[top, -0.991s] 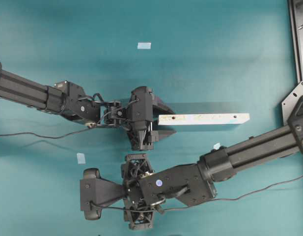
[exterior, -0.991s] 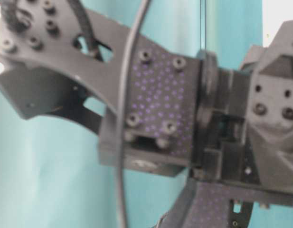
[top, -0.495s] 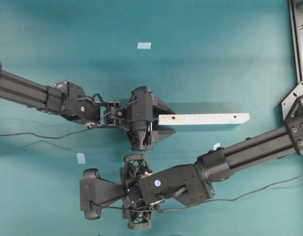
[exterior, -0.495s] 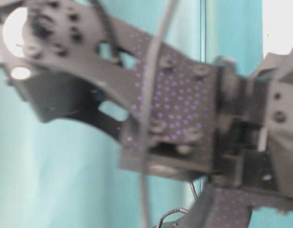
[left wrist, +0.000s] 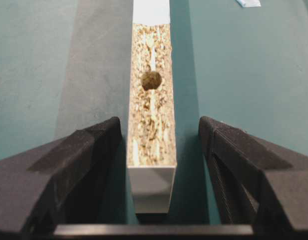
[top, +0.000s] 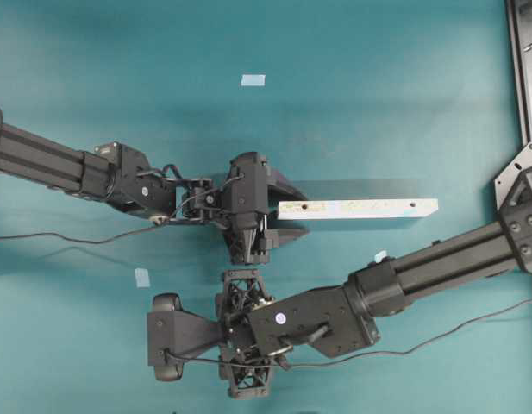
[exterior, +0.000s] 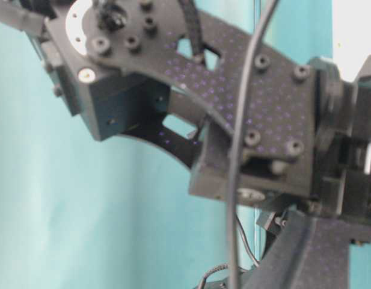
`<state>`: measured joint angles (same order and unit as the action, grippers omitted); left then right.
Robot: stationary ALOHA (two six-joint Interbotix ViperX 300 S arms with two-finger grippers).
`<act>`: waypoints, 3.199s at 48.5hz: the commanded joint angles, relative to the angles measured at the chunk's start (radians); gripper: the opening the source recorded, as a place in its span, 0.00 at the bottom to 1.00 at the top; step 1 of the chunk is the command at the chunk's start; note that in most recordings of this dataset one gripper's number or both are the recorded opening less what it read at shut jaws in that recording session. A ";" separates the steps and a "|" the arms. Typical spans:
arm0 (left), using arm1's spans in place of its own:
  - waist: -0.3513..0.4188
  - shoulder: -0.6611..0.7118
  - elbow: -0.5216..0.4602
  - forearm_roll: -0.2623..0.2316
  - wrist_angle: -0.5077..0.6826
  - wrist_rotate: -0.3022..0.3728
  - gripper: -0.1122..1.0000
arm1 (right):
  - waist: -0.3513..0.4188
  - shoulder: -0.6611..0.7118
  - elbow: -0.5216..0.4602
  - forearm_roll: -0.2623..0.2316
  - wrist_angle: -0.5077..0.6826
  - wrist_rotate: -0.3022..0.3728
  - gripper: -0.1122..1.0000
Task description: Move the wooden board into place and insert the rod into its hole.
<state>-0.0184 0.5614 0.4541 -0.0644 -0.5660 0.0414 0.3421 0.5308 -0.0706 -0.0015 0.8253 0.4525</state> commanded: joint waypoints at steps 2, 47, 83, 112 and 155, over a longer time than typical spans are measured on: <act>0.000 0.005 0.018 -0.005 0.011 0.002 0.73 | -0.002 -0.025 -0.009 0.005 -0.009 0.005 0.66; 0.000 0.006 0.018 -0.006 0.009 0.000 0.73 | 0.023 -0.025 0.015 0.006 -0.032 0.061 0.40; -0.005 0.008 0.015 -0.006 0.011 -0.002 0.73 | 0.017 -0.164 0.025 -0.121 -0.026 0.060 0.18; -0.018 0.008 0.014 -0.006 0.011 -0.002 0.73 | -0.025 -0.479 0.328 -0.344 -0.388 0.061 0.18; -0.011 0.015 -0.012 -0.006 0.009 0.000 0.71 | -0.227 -0.966 1.014 -0.350 -1.062 0.012 0.18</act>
<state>-0.0245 0.5676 0.4433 -0.0706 -0.5660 0.0414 0.1381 -0.4096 0.9204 -0.3467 -0.1979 0.4786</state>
